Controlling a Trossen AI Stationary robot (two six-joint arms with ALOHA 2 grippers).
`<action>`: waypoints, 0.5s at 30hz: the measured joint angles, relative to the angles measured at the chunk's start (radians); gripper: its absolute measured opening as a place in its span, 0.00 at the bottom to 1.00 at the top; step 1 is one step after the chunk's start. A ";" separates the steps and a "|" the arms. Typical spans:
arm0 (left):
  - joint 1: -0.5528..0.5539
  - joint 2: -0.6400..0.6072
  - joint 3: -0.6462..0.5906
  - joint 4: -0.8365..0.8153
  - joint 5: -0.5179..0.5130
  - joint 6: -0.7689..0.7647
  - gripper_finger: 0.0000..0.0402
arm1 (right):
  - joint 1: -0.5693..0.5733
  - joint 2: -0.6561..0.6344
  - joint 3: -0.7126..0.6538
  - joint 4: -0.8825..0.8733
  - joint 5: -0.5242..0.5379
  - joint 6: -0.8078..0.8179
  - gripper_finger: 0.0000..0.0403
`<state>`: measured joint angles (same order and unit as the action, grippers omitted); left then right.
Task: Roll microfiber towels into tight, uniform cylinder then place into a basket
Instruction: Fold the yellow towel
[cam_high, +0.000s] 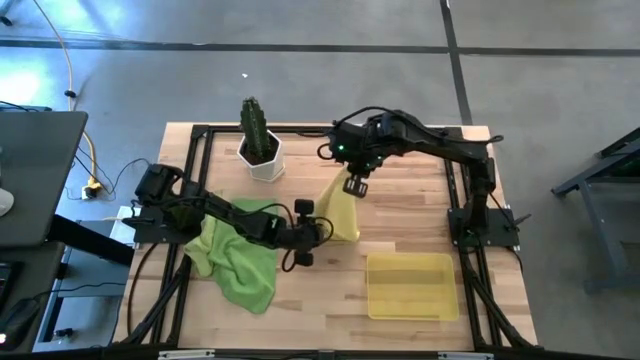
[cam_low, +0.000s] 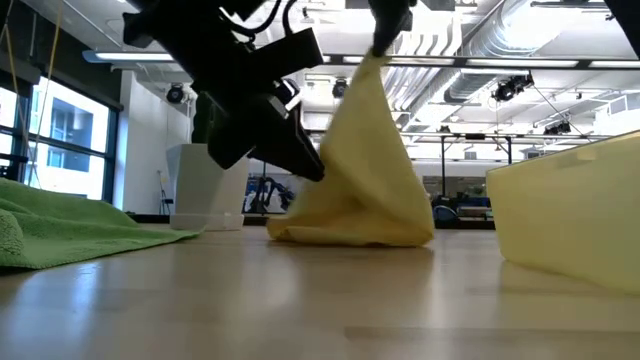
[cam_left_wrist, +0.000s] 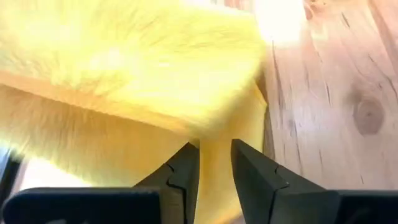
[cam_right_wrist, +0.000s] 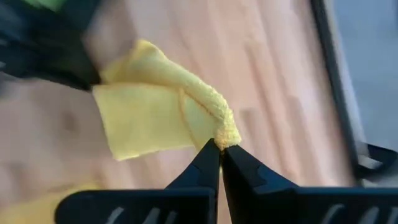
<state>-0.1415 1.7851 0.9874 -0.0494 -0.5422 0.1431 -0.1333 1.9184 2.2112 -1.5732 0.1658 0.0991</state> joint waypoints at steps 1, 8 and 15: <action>-0.003 0.000 0.000 -0.004 -0.008 -0.002 0.21 | 0.000 0.009 0.000 0.000 0.015 -0.003 0.00; -0.004 0.000 0.000 -0.019 -0.031 -0.058 0.21 | 0.017 0.079 -0.002 0.002 -0.070 -0.153 0.00; -0.003 0.000 0.000 -0.040 -0.060 -0.062 0.21 | -0.002 0.005 -0.001 0.002 -0.087 -0.186 0.00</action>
<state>-0.1447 1.7851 0.9874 -0.0897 -0.6025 0.0814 -0.1349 1.9239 2.2107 -1.5709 0.0790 -0.0867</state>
